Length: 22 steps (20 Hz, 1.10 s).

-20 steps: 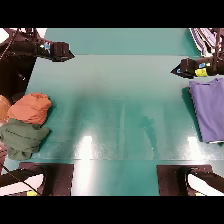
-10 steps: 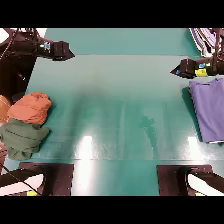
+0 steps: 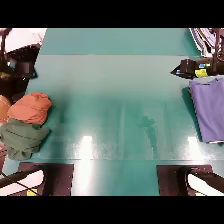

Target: Fold the shirts.

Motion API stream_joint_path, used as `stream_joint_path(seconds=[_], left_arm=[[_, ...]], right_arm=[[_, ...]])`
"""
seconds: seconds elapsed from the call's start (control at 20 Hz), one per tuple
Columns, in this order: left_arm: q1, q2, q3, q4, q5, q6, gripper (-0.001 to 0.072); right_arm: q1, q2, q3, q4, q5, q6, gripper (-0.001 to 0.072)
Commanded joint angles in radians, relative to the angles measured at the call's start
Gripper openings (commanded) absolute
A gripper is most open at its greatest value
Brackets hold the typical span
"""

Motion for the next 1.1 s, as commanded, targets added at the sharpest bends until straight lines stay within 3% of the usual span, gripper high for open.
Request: stream_joint_path(seconds=[0.0,0.15,0.3,0.35,0.45,0.65,0.8,1.05], left_arm=[[0.105,0.002,-0.203,0.063,0.036,-0.01,0.0665],[0.117,0.002,-0.377,0.063,0.16,-0.012,0.0664],[0.117,0.002,-0.432,0.063,0.188,-0.036,0.0662],[0.117,0.002,-0.43,0.063,0.188,-0.036,0.06],[0.116,0.002,-0.43,0.063,0.186,-0.035,0.0021],[0.116,0.081,-0.349,0.058,0.156,-0.035,0.0025],[0.103,0.233,-0.143,0.018,0.102,-0.03,0.0024],[-0.079,0.357,0.22,-0.058,-0.024,-0.029,0.0023]], right_arm=[[-0.001,0.0,0.001,0.0,-0.001,0.001,0.0019],[-0.001,0.0,0.001,0.0,-0.002,0.001,0.0019],[-0.001,0.0,0.001,0.0,-0.002,0.001,0.0018],[-0.001,0.0,0.001,0.0,-0.002,0.001,0.0019],[-0.001,0.0,0.001,0.0,-0.001,0.001,0.0019],[-0.001,0.016,0.001,0.008,-0.01,0.001,0.0019],[-0.001,0.084,0.001,0.008,-0.087,0.002,0.0019],[-0.001,0.203,0.001,0.008,-0.22,0.002,0.0018]])
